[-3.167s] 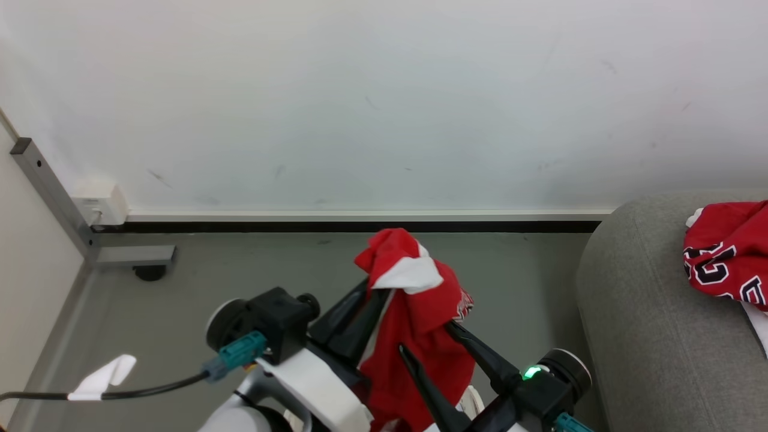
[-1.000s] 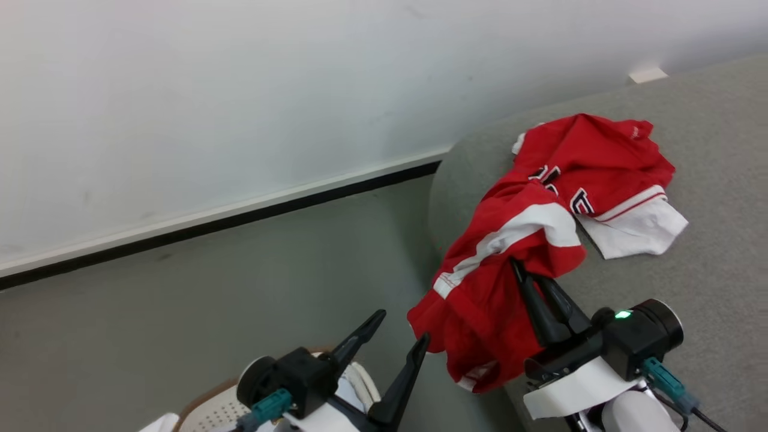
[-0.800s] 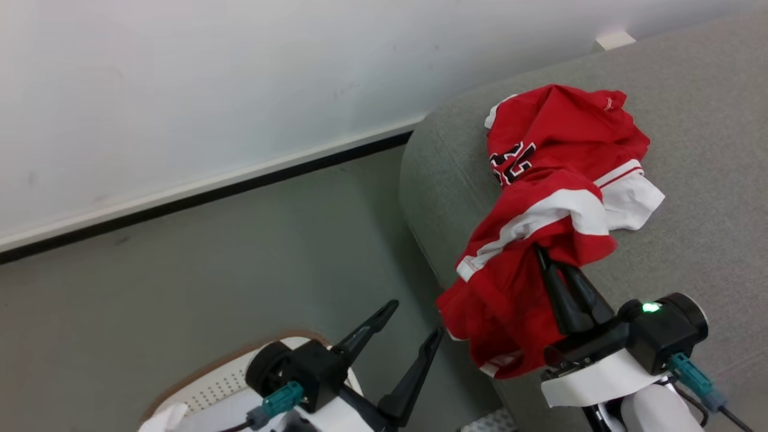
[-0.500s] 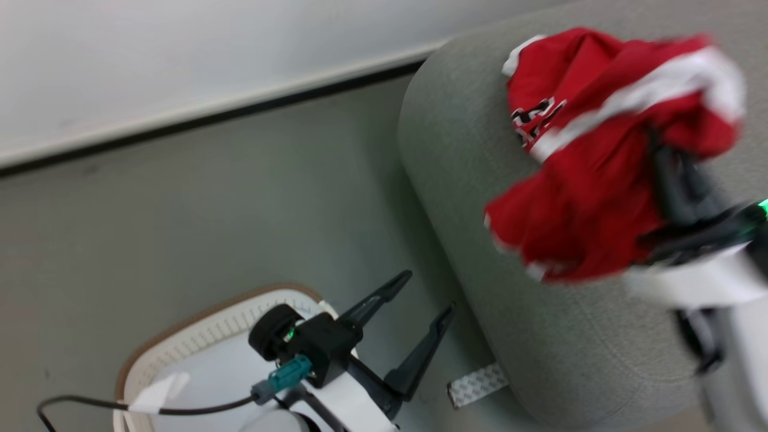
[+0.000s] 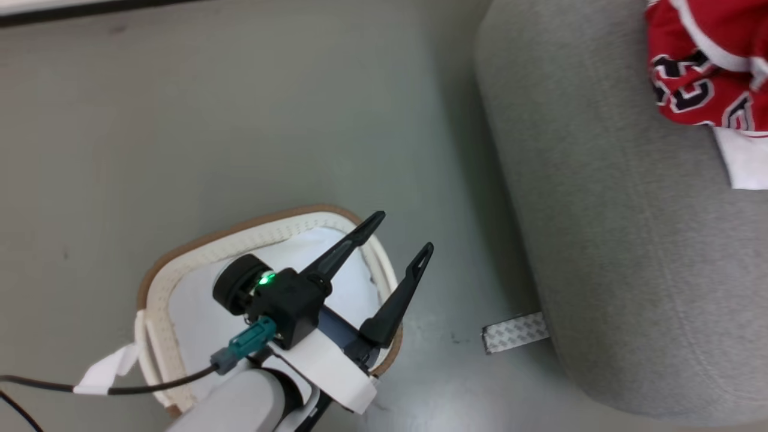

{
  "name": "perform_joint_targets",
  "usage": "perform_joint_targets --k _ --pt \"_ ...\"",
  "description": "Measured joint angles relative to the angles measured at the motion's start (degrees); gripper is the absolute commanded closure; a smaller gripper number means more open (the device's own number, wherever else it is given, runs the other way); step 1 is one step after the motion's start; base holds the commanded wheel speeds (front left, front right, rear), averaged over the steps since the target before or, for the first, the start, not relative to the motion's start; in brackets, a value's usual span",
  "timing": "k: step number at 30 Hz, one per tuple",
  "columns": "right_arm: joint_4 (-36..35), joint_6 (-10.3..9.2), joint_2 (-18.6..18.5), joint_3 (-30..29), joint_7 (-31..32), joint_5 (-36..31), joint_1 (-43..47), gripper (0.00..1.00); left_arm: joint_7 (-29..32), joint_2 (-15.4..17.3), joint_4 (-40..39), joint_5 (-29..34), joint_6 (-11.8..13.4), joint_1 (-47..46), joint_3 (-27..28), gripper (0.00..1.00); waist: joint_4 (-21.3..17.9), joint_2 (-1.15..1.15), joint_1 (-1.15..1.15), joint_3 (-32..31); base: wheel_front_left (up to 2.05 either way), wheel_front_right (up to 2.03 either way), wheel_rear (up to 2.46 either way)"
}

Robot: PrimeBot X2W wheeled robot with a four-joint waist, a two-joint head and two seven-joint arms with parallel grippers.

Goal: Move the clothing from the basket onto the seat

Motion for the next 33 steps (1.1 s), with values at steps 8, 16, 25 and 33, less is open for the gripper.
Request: perform_joint_targets --k 8,16,25,33 --pt "15.27 -0.01 1.66 -20.02 -2.92 -9.62 -0.37 0.62 -0.53 -0.05 -0.45 -0.16 0.33 -0.14 -0.2 0.0 3.75 0.0 0.0 3.08 0.0 0.0 0.0" --pt "12.44 -0.01 9.79 -25.7 -4.93 -14.04 5.2 0.0 -1.62 0.11 -0.31 -0.97 0.54 0.57 -0.16 0.0 2.89 0.0 -0.01 0.98 0.0 0.0 0.0" --pt "-0.21 -0.01 15.38 -15.83 -4.94 -10.46 20.71 0.0 -5.13 0.2 2.09 -2.66 3.44 5.06 2.04 0.0 0.48 0.0 -0.01 -4.79 0.0 0.0 0.0" --pt "-8.4 0.0 16.34 -4.57 -5.04 -6.26 32.94 0.0 -8.91 0.42 6.11 -5.12 6.13 12.69 5.6 0.0 -0.22 0.0 -0.02 -12.25 0.0 0.0 0.0"
